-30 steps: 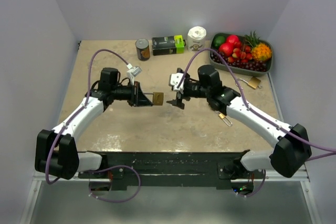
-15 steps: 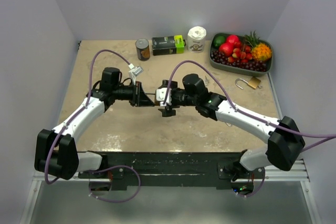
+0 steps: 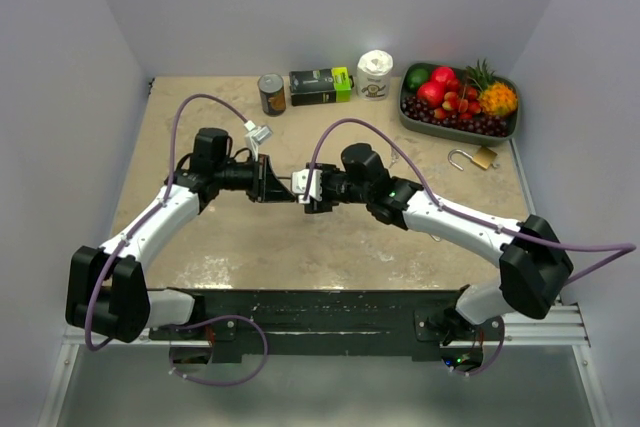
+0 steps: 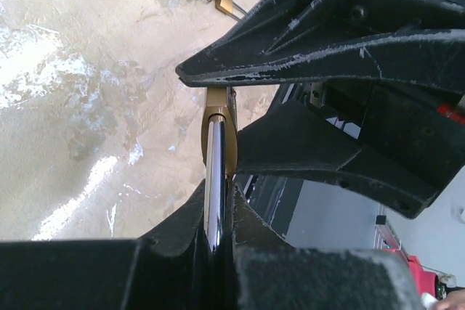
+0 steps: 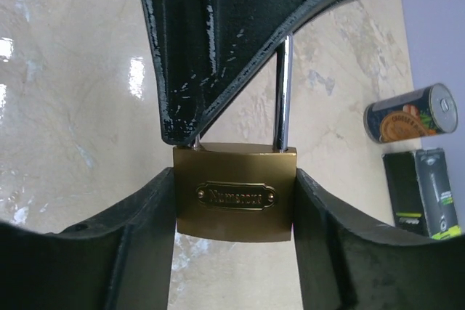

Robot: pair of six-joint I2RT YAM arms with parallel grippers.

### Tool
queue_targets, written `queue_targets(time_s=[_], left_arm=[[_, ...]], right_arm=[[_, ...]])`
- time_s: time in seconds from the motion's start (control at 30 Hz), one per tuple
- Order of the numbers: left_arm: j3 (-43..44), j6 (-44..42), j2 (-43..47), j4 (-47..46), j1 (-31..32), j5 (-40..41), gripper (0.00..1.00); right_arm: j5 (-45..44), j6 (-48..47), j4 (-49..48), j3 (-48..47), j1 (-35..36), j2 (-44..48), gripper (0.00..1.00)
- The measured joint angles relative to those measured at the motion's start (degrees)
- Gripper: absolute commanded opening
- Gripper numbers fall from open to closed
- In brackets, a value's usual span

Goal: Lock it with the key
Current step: Place the lock at the center of the board.

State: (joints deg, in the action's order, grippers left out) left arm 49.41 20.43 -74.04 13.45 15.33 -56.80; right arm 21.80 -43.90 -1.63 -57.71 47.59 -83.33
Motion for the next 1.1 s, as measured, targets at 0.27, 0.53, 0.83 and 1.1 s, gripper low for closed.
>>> queue_targets(time_s=[0.27,0.53,0.83,1.1], left_arm=[[0.0,0.0,0.0,-0.1,0.0,0.3,0.41],[1.4,-3.3,4.3,1.7,-3.3,5.6,0.99],[7.2,-6.1,9.7,2.0,-9.1,19.2,0.99],[6.8,-6.5,9.9,2.6,-9.3,21.6,0.99]], right_arm=[[0.0,0.6,-0.1,0.0,0.0,-0.2,0.00],[0.8,11.4,4.8,-2.3,-6.0,-4.1,0.00],[-14.0,34.8,10.9,-10.7,-17.2,-12.8,0.00],[-28.8,53.8,17.0,-16.8,-18.4,-21.4,0.00]])
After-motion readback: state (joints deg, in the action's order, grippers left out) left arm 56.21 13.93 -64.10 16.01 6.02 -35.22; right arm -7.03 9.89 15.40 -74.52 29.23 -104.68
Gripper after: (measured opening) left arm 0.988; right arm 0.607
